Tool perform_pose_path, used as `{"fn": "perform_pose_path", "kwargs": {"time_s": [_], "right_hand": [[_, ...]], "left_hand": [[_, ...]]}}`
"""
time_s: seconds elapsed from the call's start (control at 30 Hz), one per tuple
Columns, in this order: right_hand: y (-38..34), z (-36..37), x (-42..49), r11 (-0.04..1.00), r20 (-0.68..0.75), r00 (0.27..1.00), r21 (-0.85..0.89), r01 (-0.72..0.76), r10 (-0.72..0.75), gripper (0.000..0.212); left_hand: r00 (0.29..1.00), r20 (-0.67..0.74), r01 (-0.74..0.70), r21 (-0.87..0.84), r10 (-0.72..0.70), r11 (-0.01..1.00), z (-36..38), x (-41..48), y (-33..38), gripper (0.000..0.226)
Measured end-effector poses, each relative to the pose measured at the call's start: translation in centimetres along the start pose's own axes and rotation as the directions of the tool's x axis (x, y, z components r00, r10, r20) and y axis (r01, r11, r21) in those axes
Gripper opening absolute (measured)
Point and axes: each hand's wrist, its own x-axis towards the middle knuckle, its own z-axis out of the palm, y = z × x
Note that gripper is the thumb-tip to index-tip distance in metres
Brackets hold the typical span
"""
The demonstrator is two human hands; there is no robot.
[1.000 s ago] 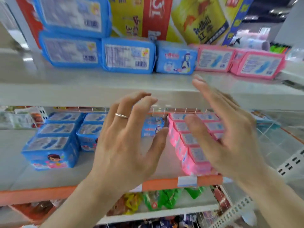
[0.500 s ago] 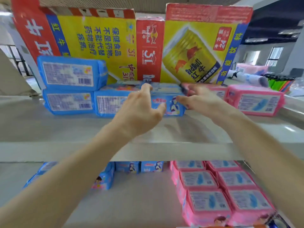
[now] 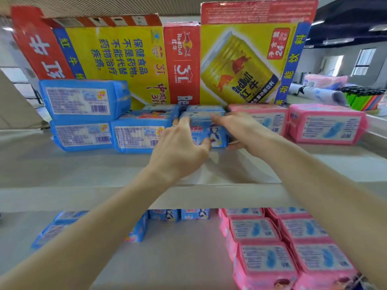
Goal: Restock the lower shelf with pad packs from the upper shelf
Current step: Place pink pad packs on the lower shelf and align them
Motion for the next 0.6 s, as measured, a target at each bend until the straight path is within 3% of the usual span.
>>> {"fn": "perform_pose_path", "kwargs": {"time_s": [0.1,0.17,0.23,0.37,0.43,0.53,0.6], "right_hand": [[-0.3,0.1,0.2,0.999,-0.131,0.991,0.004,-0.032,0.032,0.033],[0.1,-0.4,0.4,0.999,-0.186,0.981,0.03,-0.043,0.047,0.023],[-0.1,-1.0,-0.5,0.983,-0.209,0.974,0.177,-0.051,0.088,0.007],[-1.0,-2.5,-3.4,0.931,-0.196,0.976,0.365,-0.014,0.091,0.021],[-1.8,-3.0,-5.6,0.912,-0.203,0.978,0.407,0.044,0.044,0.034],[-3.0,-2.6,-9.6,0.866,-0.234,0.97,0.469,0.176,-0.071,0.046],[-3.1,-1.8,-12.0,0.835,-0.299,0.94,0.466,0.293,-0.163,0.053]], "left_hand": [[0.999,-0.018,0.022,-0.283,-0.028,0.959,0.2,0.0,-0.7,0.045],[1.0,-0.028,-0.01,-0.376,0.0,0.926,-0.1,-0.1,-1.2,0.032],[0.99,-0.06,-0.14,-0.363,0.127,0.921,-0.5,-0.3,-1.9,0.033],[0.887,-0.158,-0.461,-0.226,0.435,0.858,-1.3,-1.9,-2.5,0.068],[0.844,-0.212,-0.53,-0.185,0.492,0.828,-2.0,-2.9,-2.3,0.079],[0.749,-0.384,-0.643,-0.225,0.541,0.732,-3.0,-4.0,-2.6,0.073],[0.73,-0.454,-0.663,-0.291,0.511,0.689,-3.3,-4.9,-3.2,0.071]]}}
